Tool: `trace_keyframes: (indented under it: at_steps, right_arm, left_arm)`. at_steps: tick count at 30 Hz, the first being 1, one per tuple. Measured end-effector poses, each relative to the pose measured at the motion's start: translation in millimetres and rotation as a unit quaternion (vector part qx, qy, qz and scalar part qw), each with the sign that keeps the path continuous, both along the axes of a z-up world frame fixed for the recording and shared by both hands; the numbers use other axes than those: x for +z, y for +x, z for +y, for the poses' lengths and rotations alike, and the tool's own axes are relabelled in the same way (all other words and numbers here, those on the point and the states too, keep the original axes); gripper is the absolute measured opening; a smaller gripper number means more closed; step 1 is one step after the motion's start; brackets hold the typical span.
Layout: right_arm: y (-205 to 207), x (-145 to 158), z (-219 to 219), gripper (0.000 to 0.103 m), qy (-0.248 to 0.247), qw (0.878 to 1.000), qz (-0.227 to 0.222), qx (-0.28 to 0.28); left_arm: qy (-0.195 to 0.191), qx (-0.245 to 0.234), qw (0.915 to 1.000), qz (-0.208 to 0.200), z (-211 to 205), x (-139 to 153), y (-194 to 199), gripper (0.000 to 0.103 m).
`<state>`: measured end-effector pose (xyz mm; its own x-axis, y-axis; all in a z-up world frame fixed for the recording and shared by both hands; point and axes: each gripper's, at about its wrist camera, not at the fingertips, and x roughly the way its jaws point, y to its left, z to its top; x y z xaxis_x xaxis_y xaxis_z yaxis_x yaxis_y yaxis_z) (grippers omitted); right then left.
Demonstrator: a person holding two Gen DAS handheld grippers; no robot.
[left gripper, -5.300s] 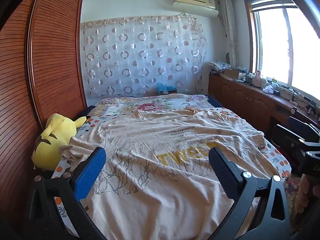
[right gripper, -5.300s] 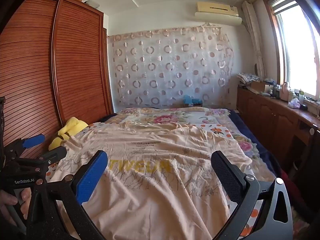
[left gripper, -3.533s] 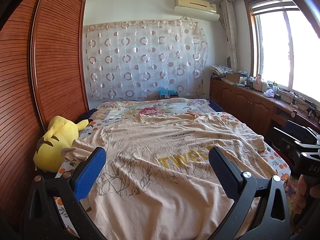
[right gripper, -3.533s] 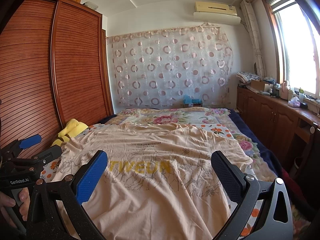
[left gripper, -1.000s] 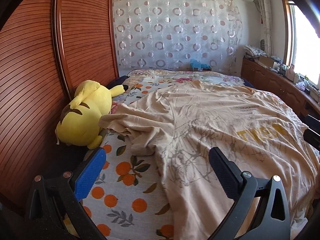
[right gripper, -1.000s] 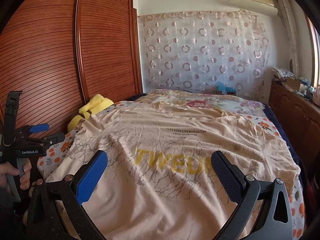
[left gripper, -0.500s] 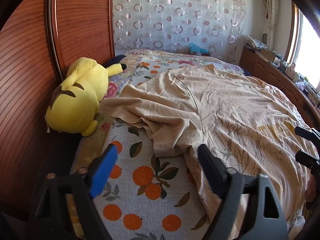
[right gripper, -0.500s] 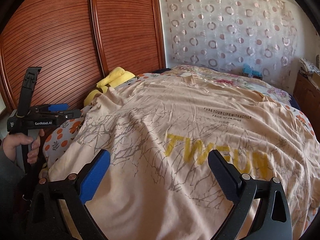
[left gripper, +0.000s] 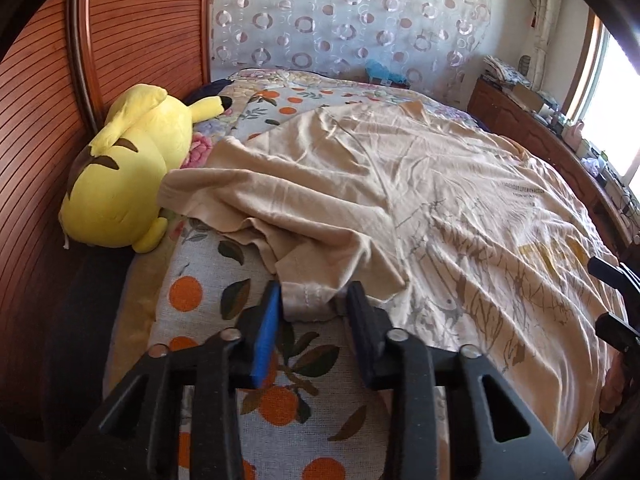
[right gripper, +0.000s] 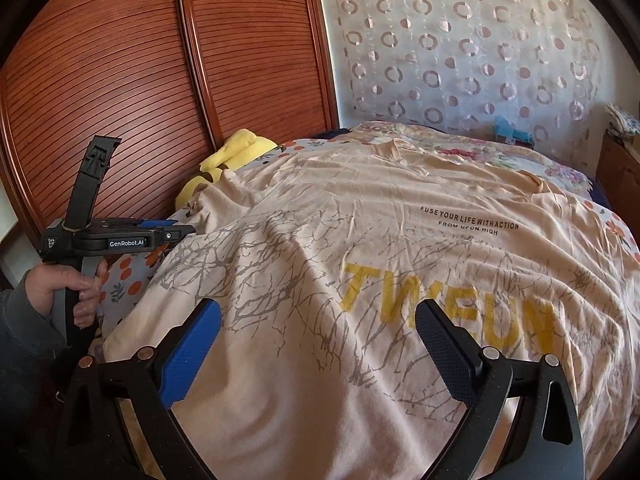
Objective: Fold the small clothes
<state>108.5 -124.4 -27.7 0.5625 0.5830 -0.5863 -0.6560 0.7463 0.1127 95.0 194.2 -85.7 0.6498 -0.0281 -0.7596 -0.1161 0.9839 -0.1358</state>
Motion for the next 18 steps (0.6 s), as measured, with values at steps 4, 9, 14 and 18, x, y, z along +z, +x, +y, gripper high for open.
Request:
trace_keyframes:
  at_steps: [4,9,14,18]
  right_arm:
    - [2.6,-2.0,7.0,0.098,0.001,1.0,0.001,-0.008]
    - [1.8,-0.5,-4.4,0.098,0.008,1.0,0.002,-0.021]
    - [-2.5,3.0,-18.7,0.098,0.019,0.999,0.001,-0.038]
    - [-4.1,4.5,-28.0,0.098,0.025,0.998,0.003,-0.049]
  left_arm:
    - [0.018,-0.011,0.9997,-0.009,-11.8,13.2,1.4,0.012]
    - [0.031,-0.047,0.9975,-0.044,-38.6,47.8,6.2,0.011]
    - [0.027,-0.103,0.9927,-0.057,-78.7,69.8,12.4,0.011]
    - [0.031,-0.114,0.9915,-0.056,-92.8,74.6,10.3,0.013]
